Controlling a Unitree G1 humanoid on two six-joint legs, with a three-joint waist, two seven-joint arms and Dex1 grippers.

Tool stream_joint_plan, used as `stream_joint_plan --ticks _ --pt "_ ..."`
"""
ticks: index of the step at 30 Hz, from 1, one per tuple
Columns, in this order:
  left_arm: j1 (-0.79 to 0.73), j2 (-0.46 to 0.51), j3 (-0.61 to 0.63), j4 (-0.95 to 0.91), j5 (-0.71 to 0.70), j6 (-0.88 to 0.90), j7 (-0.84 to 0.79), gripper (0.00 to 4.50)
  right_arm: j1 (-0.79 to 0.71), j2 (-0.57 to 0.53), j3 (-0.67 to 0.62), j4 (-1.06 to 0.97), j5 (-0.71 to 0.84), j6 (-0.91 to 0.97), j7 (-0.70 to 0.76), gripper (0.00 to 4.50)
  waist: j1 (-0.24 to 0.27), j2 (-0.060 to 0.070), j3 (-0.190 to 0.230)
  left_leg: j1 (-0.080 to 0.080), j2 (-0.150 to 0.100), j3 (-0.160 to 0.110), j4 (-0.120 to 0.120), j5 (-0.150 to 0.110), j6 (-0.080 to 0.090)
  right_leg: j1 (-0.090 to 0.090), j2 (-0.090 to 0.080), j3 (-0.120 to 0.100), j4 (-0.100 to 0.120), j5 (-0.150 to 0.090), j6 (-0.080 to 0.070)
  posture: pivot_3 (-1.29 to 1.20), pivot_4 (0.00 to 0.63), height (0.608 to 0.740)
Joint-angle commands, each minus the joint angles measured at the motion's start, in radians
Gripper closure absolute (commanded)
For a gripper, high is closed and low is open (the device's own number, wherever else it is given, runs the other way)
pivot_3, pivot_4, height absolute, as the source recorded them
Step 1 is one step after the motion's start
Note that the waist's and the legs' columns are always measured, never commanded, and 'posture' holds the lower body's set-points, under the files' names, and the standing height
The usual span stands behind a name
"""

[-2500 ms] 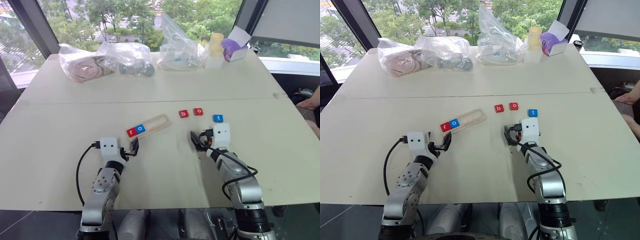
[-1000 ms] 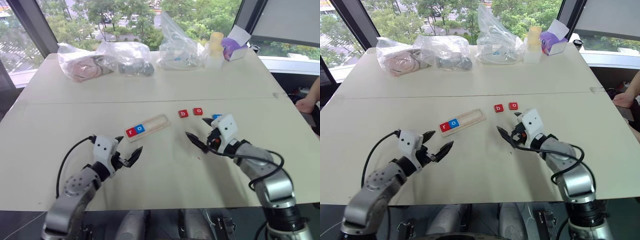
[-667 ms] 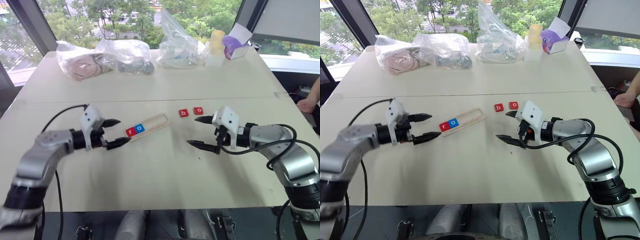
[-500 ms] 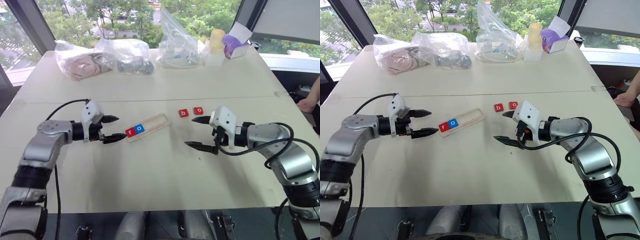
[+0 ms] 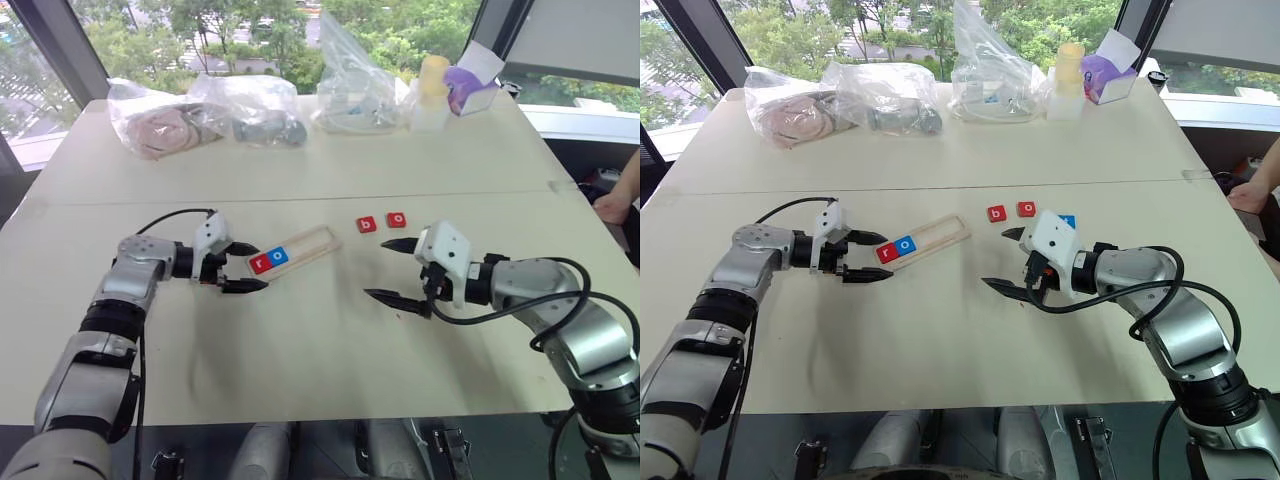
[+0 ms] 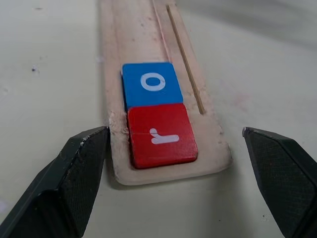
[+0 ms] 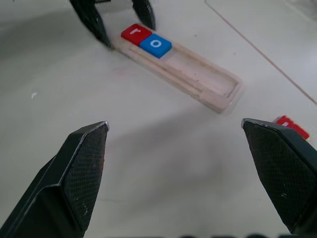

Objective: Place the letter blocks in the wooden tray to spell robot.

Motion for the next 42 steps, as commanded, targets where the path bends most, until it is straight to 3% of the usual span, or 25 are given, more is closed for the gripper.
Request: stream_joint_plan --ticks 1,15,20,27,35,42 --pt "-0.008 -0.009 0.002 0.014 0.024 -0.033 -0.007 0.0 0.012 -0.011 -0.031 -0.054 0.01 0.006 -0.013 0.05 0.0 0.0 0.0 0.0 0.0 0.0 0.0 0.0 0.0 0.0 0.0 0.0 0.0 0.0 0.0 0.0 0.15 0.74" --pt "0.065 -0.036 -0.003 0.007 0.116 -0.106 0.139 0.0 0.009 -0.023 -0.048 -0.069 0.012 0.023 -0.034 0.05 0.0 0.001 -0.002 0.005 0.0 0.0 0.002 0.001 -0.001 0.006 0.0 0.0 0.001 0.003 0.0 0.0 0.15 0.74" --pt "0.11 -0.049 -0.001 -0.043 0.116 -0.087 0.176 1.37 0.004 -0.025 -0.052 -0.073 0.019 0.032 -0.039 0.0 0.004 0.001 -0.002 0.015 0.0 0.0 0.001 0.001 -0.001 0.017 0.0 0.0 -0.001 0.003 0.0 0.0 0.15 0.74" --pt "0.164 -0.045 -0.007 -0.141 0.108 -0.063 0.17 1.37 -0.003 -0.031 -0.055 -0.067 0.02 0.036 -0.035 0.0 0.006 0.002 -0.003 0.018 0.0 0.0 0.001 0.001 0.0 0.019 0.0 0.001 -0.001 0.003 0.0 0.0 0.15 0.74" --pt "0.283 -0.02 -0.066 -0.486 0.022 0.034 0.029 1.37 -0.015 -0.034 -0.048 -0.054 0.018 0.033 -0.029 0.0 0.003 0.002 -0.002 0.016 0.0 0.0 -0.001 0.0 0.001 0.017 0.0 0.001 -0.003 0.003 0.0 0.0 0.15 0.74" --pt "0.343 0.007 -0.096 -0.615 -0.002 0.057 -0.03 1.37 -0.018 -0.035 -0.043 -0.055 0.018 0.034 -0.025 0.0 -0.001 0.001 -0.002 0.016 0.001 0.0 -0.001 0.0 0.001 0.017 0.0 0.001 -0.003 0.003 0.0 0.0 0.15 0.74"
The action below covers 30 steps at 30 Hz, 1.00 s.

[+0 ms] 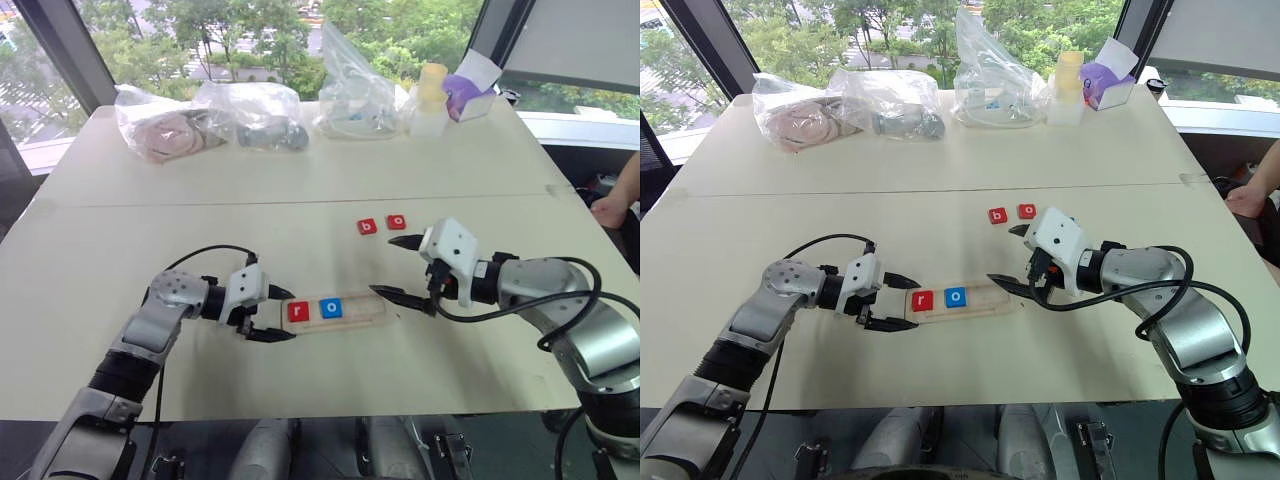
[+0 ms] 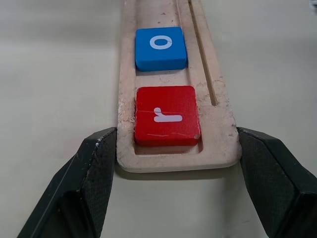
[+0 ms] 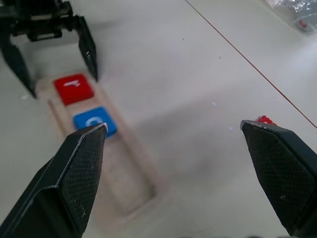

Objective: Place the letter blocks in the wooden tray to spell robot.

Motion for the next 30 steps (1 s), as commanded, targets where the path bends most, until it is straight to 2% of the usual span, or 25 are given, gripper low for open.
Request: stream_joint_plan --ticks 1,12,14,15,20,23,27,30 --pt "0.023 0.029 -0.017 -0.052 -0.015 -0.002 -0.037 1.37 -0.016 -0.011 -0.021 -0.028 0.008 -0.007 0.005 0.0 -0.002 0.0 0.0 0.0 0.0 0.0 0.0 0.0 0.0 0.0 0.0 0.0 0.0 0.0 0.0 0.0 0.15 0.74" --pt "0.054 0.036 -0.021 -0.007 0.025 -0.052 0.035 1.37 -0.022 -0.011 -0.015 -0.022 0.007 -0.01 0.014 0.0 0.0 0.0 0.0 0.0 0.0 0.0 0.0 0.0 0.0 0.0 0.0 0.0 0.0 0.0 0.0 0.0 0.15 0.74" --pt "0.06 0.033 -0.018 -0.003 0.029 -0.045 0.06 0.32 -0.024 -0.009 -0.013 -0.017 0.004 -0.014 0.016 0.0 0.0 0.0 0.0 0.0 0.0 0.0 0.0 0.0 0.0 0.0 0.0 0.0 0.0 0.0 0.0 0.0 0.15 0.74" --pt "0.065 0.038 -0.018 -0.003 0.029 -0.04 0.062 0.03 -0.029 -0.005 -0.011 -0.01 0.002 -0.015 0.014 0.0 0.0 0.0 0.0 0.0 0.0 0.0 0.0 0.0 0.0 0.0 0.0 0.0 0.0 0.0 0.0 0.0 0.15 0.74" --pt "0.082 0.066 0.001 -0.005 0.016 -0.041 0.063 0.03 -0.086 0.037 0.031 0.068 -0.048 -0.022 -0.031 0.0 -0.003 0.0 0.0 0.001 0.001 0.0 0.001 0.0 0.0 0.0 0.0 0.001 0.0 0.0 0.0 0.0 0.15 0.74" --pt "0.093 0.099 0.032 -0.01 -0.004 -0.028 0.06 0.03 -0.149 0.09 0.077 0.156 -0.111 0.0 -0.104 0.0 -0.009 0.0 0.0 0.001 0.003 0.001 0.0 0.0 0.0 0.0 0.001 0.001 0.001 0.0 -0.001 0.0 0.15 0.74" --pt "0.16 0.2 0.111 -0.038 -0.038 -0.037 0.049 0.03 -0.279 0.281 0.116 0.325 -0.173 0.124 -0.288 0.0 -0.027 0.0 0.0 0.002 0.004 0.001 -0.002 0.0 -0.001 -0.003 0.003 0.004 0.001 0.002 -0.004 0.0 0.15 0.74" --pt "0.204 0.237 0.164 -0.058 -0.072 -0.022 0.063 0.03 -0.346 0.391 0.116 0.433 -0.223 0.165 -0.405 0.0 -0.033 0.0 0.0 0.002 0.004 0.001 -0.004 0.001 -0.002 -0.005 0.003 0.005 0.003 0.002 -0.005 0.0 0.15 0.74"
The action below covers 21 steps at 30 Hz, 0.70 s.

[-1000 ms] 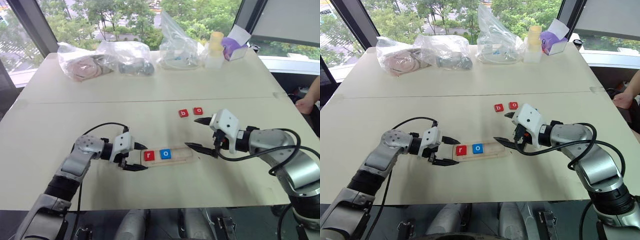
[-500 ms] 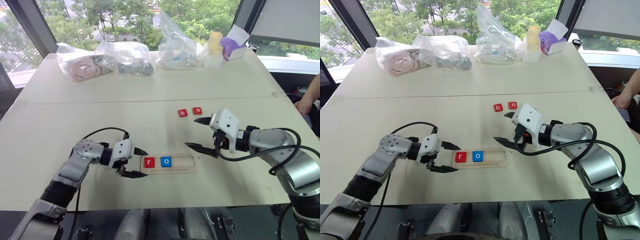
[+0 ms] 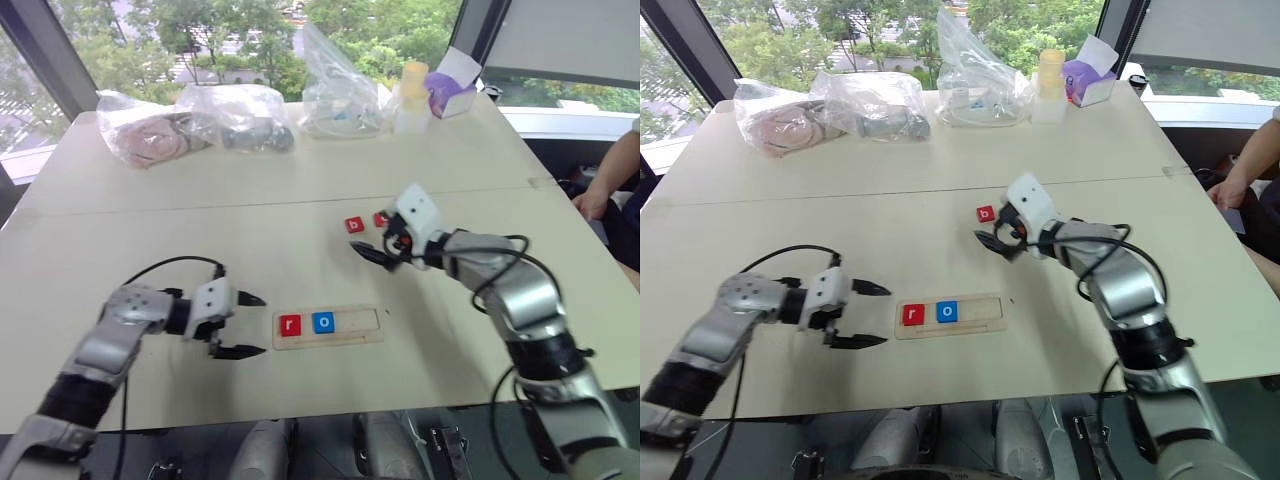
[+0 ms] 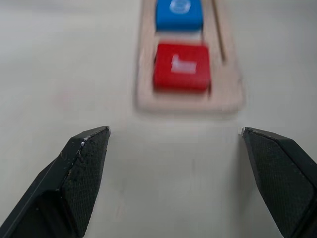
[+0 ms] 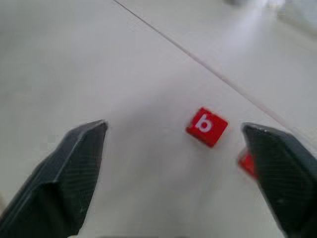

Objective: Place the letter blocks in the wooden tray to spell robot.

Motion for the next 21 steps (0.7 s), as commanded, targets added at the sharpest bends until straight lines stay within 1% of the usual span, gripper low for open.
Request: stream_joint_plan --ticks 1,5,11,13,18,21 --pt "0.05 0.034 0.071 -0.007 -0.026 0.032 0.024 0.03 -0.072 0.083 -0.003 0.085 -0.056 0.027 -0.117 0.0 -0.001 0.0 0.0 0.0 0.0 0.0 0.0 0.0 0.0 0.0 0.0 0.0 0.0 0.0 0.0 0.0 0.15 0.74" --pt "0.078 0.017 0.142 -0.084 -0.115 0.113 0.066 0.03 -0.128 0.178 -0.009 0.189 -0.087 0.025 -0.195 0.0 0.003 0.001 0.0 -0.001 -0.001 0.0 -0.001 0.0 0.0 -0.001 0.0 0.0 0.0 0.0 0.0 0.0 0.15 0.74" --pt "0.095 -0.011 0.166 -0.209 -0.17 0.225 0.138 0.03 -0.196 0.275 -0.028 0.335 -0.126 0.035 -0.3 0.0 0.006 0.001 0.0 -0.001 -0.002 0.0 0.0 0.0 0.0 -0.001 0.001 0.0 0.0 0.0 0.001 0.0 0.15 0.74" --pt "0.101 -0.009 0.167 -0.237 -0.174 0.243 0.147 0.03 -0.208 0.293 -0.044 0.36 -0.128 0.049 -0.325 0.0 0.004 0.001 0.0 -0.001 -0.002 0.0 -0.001 0.0 -0.001 -0.002 0.001 0.0 0.0 0.0 0.0 0.0 0.15 0.74" --pt "0.085 -0.019 0.191 -0.331 -0.249 0.333 0.179 0.03 -0.213 0.298 -0.042 0.39 -0.145 0.042 -0.342 0.0 0.003 0.001 0.001 -0.001 -0.002 0.0 -0.001 0.001 -0.001 -0.002 0.001 0.001 0.0 0.0 0.0 0.0 0.15 0.74" --pt "0.079 -0.02 0.194 -0.368 -0.271 0.36 0.196 0.03 -0.214 0.308 -0.052 0.405 -0.137 0.052 -0.334 0.0 0.001 0.001 0.001 -0.001 -0.002 0.0 -0.001 0.001 -0.001 -0.002 0.001 0.001 0.0 0.0 0.0 0.0 0.15 0.74"
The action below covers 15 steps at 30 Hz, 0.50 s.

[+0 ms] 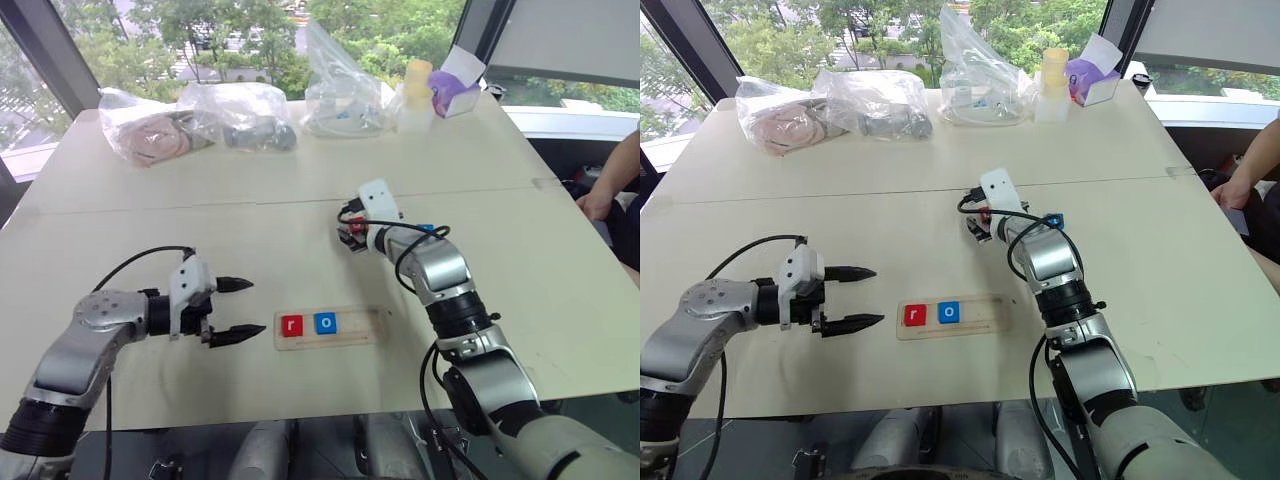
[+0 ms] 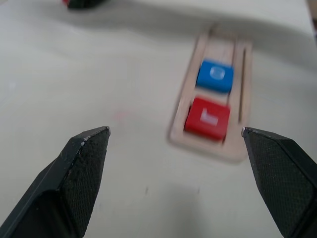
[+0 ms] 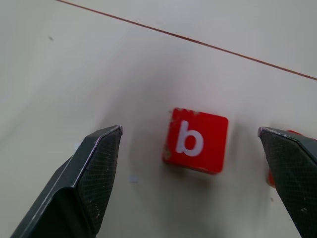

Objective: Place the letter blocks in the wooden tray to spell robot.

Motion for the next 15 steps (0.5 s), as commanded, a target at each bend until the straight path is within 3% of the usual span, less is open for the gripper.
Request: stream_joint_plan --ticks 1,3,5,11,15 --pt "-0.011 0.001 0.038 -0.062 -0.043 0.03 0.019 0.03 -0.025 0.02 -0.021 -0.002 0.004 -0.001 0.002 0.0 -0.002 0.0 0.0 0.0 0.0 0.0 0.0 0.0 0.0 0.0 0.0 0.0 0.0 0.0 0.0 0.0 0.15 0.74" --pt "-0.013 0.0 0.043 -0.079 -0.06 0.042 0.024 0.03 -0.026 0.029 -0.028 0.012 0.008 0.002 0.002 0.0 -0.004 0.0 0.0 0.0 0.0 0.0 0.0 0.0 0.0 0.0 0.001 0.0 0.0 0.0 0.0 0.0 0.15 0.74" --pt "-0.015 0.007 0.044 -0.088 -0.072 0.066 0.032 0.0 -0.027 0.038 -0.032 0.024 0.009 0.003 0.004 0.55 -0.004 0.0 0.0 0.0 0.0 0.0 0.0 0.0 0.0 0.0 0.001 0.0 0.0 0.0 0.0 0.0 0.15 0.74" --pt "-0.022 0.005 0.045 -0.1 -0.077 0.078 0.053 0.0 -0.033 0.047 -0.017 0.057 -0.008 -0.006 0.013 3.36 -0.003 0.0 0.0 0.0 0.0 0.0 0.0 0.0 0.0 0.0 0.001 0.0 0.0 0.0 0.0 0.0 0.15 0.74" --pt "-0.034 -0.005 0.038 -0.096 -0.076 0.076 0.069 0.0 -0.032 0.046 -0.014 0.039 -0.01 0.007 0.018 3.37 -0.003 0.0 0.0 0.0 0.0 0.0 0.0 0.0 -0.001 0.0 0.001 0.0 0.001 0.0 0.0 0.0 0.15 0.74"
